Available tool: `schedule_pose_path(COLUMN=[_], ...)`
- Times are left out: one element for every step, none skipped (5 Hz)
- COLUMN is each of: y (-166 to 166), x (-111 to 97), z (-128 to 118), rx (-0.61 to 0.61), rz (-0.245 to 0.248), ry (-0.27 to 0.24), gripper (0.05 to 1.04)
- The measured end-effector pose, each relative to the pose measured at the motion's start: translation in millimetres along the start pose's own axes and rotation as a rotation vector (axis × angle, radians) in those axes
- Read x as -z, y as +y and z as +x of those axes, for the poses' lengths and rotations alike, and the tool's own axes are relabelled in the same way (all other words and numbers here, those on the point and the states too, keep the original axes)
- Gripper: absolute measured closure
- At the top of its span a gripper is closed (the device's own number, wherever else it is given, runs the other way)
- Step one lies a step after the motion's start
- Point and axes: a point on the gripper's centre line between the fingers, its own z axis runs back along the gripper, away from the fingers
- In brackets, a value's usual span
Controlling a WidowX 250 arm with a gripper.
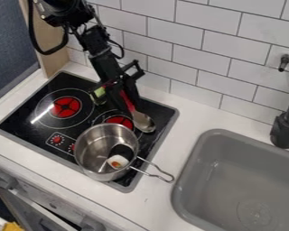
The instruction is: Move the red spoon to the right side of the stove
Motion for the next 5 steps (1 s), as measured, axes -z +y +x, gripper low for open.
schedule_pose_path(y=[-3.0,-8.3,-7.9,-4.9,-2.2], x=[4.3,8.2,12.2,13.9,10.4], z=[-7.6,-14.2,-17.0,-13.7,-11.0], rx=[0.015,0.035,0.033,0.024,0.012], rz=[0.004,0.010,0.029,0.040,0.062], ry=[0.020,0.029,0.024,0.002,-0.099], gripper=[0.761,0.761,0.761,0.761,0.761])
